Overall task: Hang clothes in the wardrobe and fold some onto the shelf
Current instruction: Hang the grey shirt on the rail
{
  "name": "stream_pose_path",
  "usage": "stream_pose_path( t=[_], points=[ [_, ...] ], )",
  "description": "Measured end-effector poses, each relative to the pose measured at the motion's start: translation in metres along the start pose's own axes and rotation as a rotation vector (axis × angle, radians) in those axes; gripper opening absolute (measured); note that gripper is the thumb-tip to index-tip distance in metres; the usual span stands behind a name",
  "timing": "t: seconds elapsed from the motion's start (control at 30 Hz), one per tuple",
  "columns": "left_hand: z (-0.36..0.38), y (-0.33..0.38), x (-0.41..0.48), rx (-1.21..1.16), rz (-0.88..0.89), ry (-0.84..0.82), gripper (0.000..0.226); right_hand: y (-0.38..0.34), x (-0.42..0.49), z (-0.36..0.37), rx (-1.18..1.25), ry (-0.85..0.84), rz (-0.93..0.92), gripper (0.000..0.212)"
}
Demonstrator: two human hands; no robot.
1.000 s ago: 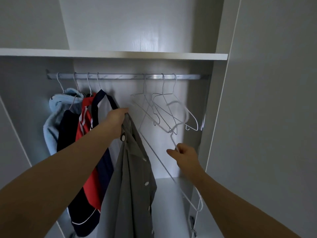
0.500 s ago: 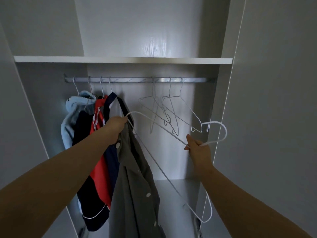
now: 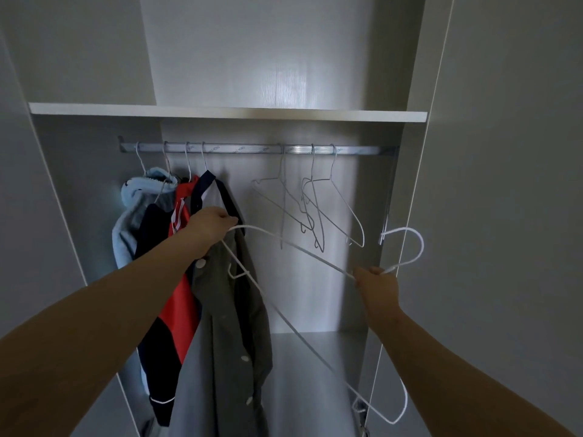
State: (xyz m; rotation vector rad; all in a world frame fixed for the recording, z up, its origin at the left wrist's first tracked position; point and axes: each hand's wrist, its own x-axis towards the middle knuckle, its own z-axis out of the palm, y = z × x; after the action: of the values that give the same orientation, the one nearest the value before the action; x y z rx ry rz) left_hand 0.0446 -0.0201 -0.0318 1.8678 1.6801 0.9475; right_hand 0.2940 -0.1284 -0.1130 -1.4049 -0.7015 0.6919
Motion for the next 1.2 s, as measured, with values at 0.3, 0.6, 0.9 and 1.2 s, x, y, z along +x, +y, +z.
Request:
stream_pose_path(
  t=[0.3, 0.6, 0.9, 1.2],
  points=[
    [0.02, 0.002, -0.016, -0.106, 0.126, 0.007, 0.016, -0.002, -0.007, 0.021, -0.136, -0.068, -0.095, 0.033],
    [0.036, 0.02, -0.051, -0.749, -0.07, -0.17, 0.014, -0.006, -0.018, 0.055, -0.136, -0.125, -0.168, 0.005],
    [0.027, 0.018, -0.087, -0.337, 0.313, -0.375, 0.017, -0.017, -0.019, 0.064, -0.023, -0.084, -0.17, 0.01],
    [0.034, 0.018, -0.06, 0.872, 0.799, 0.112, 0.049, -0.041, -0.016, 0.068, 0.005, -0.082, -0.192, 0.028]
  ],
)
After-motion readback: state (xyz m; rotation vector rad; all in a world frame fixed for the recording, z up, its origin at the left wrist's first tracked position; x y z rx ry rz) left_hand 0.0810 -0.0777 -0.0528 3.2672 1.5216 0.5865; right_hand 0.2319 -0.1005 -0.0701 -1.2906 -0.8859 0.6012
